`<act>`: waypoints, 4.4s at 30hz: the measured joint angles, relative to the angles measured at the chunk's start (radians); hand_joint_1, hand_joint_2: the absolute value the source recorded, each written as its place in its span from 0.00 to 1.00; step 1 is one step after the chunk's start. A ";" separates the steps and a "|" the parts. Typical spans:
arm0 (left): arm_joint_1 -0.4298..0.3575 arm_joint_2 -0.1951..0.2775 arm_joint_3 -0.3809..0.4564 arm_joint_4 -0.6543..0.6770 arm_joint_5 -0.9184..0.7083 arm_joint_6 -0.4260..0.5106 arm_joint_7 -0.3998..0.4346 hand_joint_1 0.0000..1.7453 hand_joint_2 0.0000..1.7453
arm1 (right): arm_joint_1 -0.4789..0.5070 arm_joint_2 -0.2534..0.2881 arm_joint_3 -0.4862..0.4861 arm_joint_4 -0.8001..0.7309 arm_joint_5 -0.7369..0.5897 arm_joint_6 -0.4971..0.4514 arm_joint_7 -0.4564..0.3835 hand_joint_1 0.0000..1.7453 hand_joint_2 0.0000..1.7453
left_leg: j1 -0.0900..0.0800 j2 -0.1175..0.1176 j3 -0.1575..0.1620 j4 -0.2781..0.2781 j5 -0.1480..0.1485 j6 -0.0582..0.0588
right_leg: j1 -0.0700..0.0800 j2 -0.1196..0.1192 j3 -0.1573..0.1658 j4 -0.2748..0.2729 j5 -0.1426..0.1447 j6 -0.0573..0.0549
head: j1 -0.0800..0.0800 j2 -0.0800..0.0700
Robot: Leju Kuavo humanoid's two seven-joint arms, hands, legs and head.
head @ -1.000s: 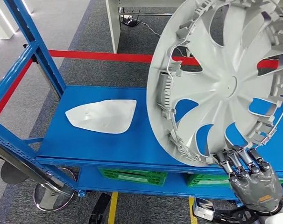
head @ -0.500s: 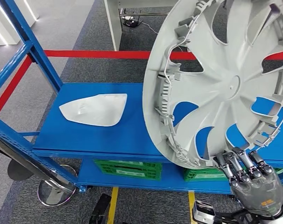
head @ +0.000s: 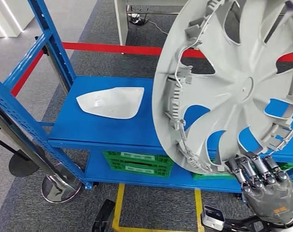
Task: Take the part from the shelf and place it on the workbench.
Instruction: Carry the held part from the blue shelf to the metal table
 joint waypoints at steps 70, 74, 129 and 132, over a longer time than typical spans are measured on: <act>-0.004 0.010 -0.025 0.000 0.009 0.017 0.009 0.00 0.00 | 0.018 0.281 -0.282 0.023 -0.160 -0.002 -0.382 1.00 1.00 | 0.002 0.104 -0.001 0.025 -0.023 -0.039 | 0.009 -0.043 0.147 -0.275 0.114 -0.026 | 0.006 0.000; -0.003 0.010 -0.025 0.000 0.009 0.017 0.009 0.00 0.00 | 0.018 0.281 -0.287 0.023 -0.141 -0.002 -0.372 1.00 1.00 | 0.012 0.025 -0.048 0.163 -0.125 -0.057 | 0.006 -0.002 0.132 -0.275 0.130 -0.050 | 0.002 0.000; -0.032 -0.010 -0.060 0.000 0.006 0.026 -0.001 0.00 0.00 | 0.098 -0.009 -0.183 -0.056 0.034 -0.004 0.060 1.00 1.00 | -0.001 0.100 0.012 0.029 -0.043 -0.018 | 0.018 -0.081 0.130 -0.276 0.131 -0.004 | 0.014 0.000; -0.027 -0.015 -0.074 0.000 -0.007 0.021 0.006 0.00 0.00 | 0.165 -0.007 -0.225 -0.087 0.034 -0.004 0.032 1.00 1.00 | -0.001 0.110 0.011 0.037 -0.054 -0.030 | 0.018 -0.052 0.129 -0.283 0.138 -0.020 | 0.012 0.000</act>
